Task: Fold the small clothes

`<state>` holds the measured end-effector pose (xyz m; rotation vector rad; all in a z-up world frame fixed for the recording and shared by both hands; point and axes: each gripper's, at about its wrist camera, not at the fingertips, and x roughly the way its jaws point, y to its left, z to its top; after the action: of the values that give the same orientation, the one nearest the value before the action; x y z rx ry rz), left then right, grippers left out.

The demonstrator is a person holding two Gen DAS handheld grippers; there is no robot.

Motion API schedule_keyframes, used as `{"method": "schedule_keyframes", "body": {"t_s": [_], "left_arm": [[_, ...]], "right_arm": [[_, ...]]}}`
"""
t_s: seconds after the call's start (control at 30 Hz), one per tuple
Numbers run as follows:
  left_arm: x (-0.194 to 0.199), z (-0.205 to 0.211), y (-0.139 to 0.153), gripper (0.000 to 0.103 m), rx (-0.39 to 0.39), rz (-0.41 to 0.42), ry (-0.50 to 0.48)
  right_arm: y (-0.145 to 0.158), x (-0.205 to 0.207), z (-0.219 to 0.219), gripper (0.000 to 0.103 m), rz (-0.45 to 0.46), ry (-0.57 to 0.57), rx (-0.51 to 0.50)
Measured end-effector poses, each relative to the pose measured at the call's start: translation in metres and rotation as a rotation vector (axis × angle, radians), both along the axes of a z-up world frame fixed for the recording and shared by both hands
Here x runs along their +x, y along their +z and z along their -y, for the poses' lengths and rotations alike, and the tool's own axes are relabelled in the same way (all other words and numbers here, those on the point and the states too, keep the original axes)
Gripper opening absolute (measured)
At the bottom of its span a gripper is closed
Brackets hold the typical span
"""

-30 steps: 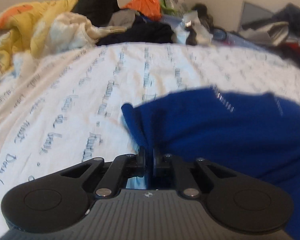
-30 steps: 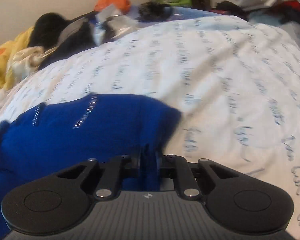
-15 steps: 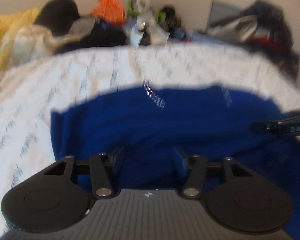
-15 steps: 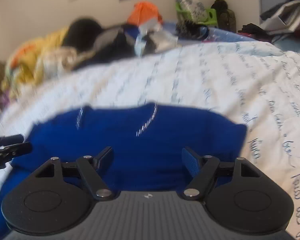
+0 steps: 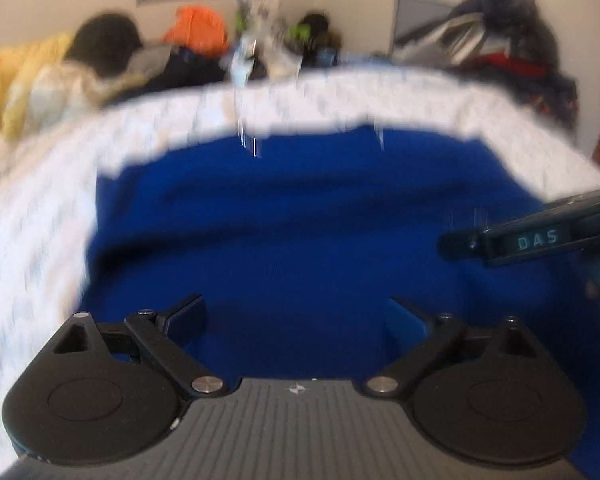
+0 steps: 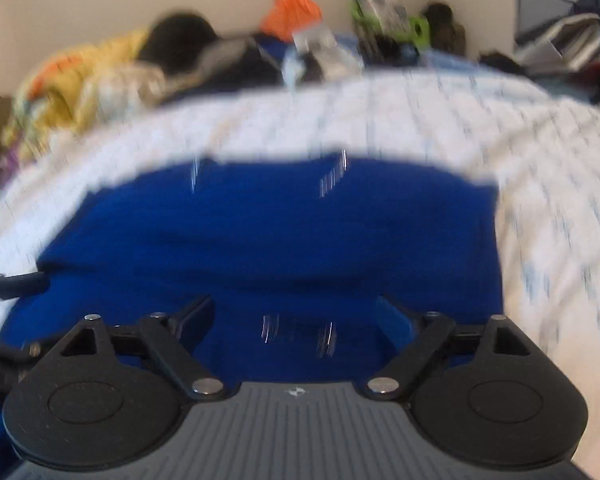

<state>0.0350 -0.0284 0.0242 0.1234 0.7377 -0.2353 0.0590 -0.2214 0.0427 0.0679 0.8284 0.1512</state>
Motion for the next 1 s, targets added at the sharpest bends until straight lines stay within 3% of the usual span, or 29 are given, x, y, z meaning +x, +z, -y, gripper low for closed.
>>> {"method": "schedule_keyframes", "body": {"t_s": [0.07, 0.13, 0.2, 0.33, 0.47, 1.0], "left_arm": [[-0.020, -0.001, -0.002, 0.103, 0.016, 0.023, 0.067], [-0.033, -0.006, 0.000, 0.103, -0.010, -0.008, 0.098], [-0.047, -0.010, -0.002, 0.103, -0.010, 0.015, 0.113], [-0.059, -0.013, -0.005, 0.103, -0.022, 0.044, 0.120], [-0.058, -0.012, -0.005, 0.103, -0.020, 0.047, 0.121], [-0.059, -0.012, -0.006, 0.103, -0.021, 0.048, 0.120]], "right_arm": [[-0.005, -0.022, -0.009, 0.103, 0.040, -0.020, -0.094], [-0.005, -0.042, -0.007, 0.103, 0.025, -0.051, -0.074], [-0.004, -0.062, -0.008, 0.103, 0.031, -0.049, -0.095], [-0.012, -0.100, -0.006, 0.103, 0.114, -0.065, -0.058], [-0.012, -0.102, -0.001, 0.103, 0.125, -0.095, -0.021], [-0.012, -0.103, -0.007, 0.103, 0.121, -0.097, -0.048]]}}
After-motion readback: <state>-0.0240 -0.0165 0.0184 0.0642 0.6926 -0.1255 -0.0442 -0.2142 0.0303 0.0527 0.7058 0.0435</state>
